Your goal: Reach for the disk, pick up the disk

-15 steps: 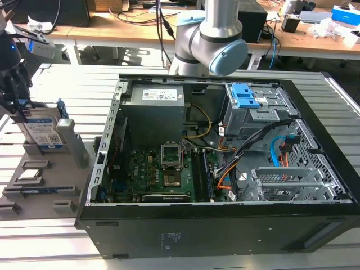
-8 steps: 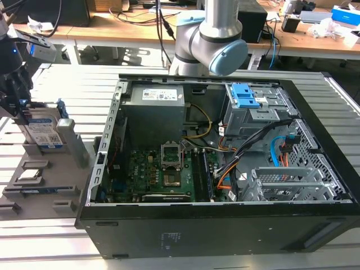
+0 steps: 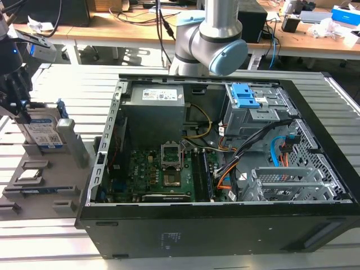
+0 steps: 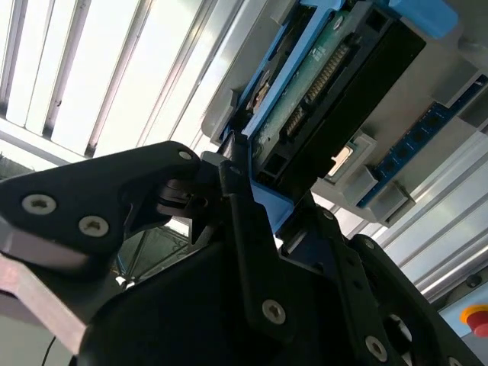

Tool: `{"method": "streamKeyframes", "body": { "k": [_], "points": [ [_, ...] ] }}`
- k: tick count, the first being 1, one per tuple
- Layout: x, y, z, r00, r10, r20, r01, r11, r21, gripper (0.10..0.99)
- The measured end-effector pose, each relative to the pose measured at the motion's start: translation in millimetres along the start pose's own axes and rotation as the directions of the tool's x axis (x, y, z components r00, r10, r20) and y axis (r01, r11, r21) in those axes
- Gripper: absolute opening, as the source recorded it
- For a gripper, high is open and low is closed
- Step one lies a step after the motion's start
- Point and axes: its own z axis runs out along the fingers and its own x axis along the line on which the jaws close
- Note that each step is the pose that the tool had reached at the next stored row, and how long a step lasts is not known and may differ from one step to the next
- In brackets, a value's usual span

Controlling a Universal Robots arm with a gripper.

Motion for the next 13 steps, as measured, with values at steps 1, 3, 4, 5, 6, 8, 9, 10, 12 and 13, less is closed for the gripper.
{"method": "streamKeyframes", "body": {
  "k": [1,3,4,5,6,8,9,10,12,13],
  "points": [
    [0.0,0.0,0.1,1.0,0.0,0.0,0.0,1.0,0.0,0.365],
    [0.0,0.0,0.2,1.0,0.0,0.0,0.0,1.0,0.0,0.365],
    [0.0,0.0,0.2,1.0,0.0,0.0,0.0,1.0,0.0,0.365],
    [0.0,0.0,0.2,1.0,0.0,-0.0001,0.0,1.0,0.0,0.365],
    [0.0,0.0,0.3,1.0,0.0,0.0,0.0,1.0,0.0,0.365],
    [0.0,0.0,0.5,1.0,0.0,0.0,0.0,1.0,0.0,0.365],
    [0.0,0.0,0.5,1.0,0.0,0.0,0.0,1.0,0.0,0.365],
    [0.0,0.0,0.5,1.0,0.0,0.0,0.0,1.0,0.0,0.365],
    [0.0,0.0,0.6,1.0,0.0,0.0,0.0,1.0,0.0,0.365],
    [0.0,0.0,0.7,1.0,0.0,0.0,0.0,1.0,0.0,0.365]
  ]
}}
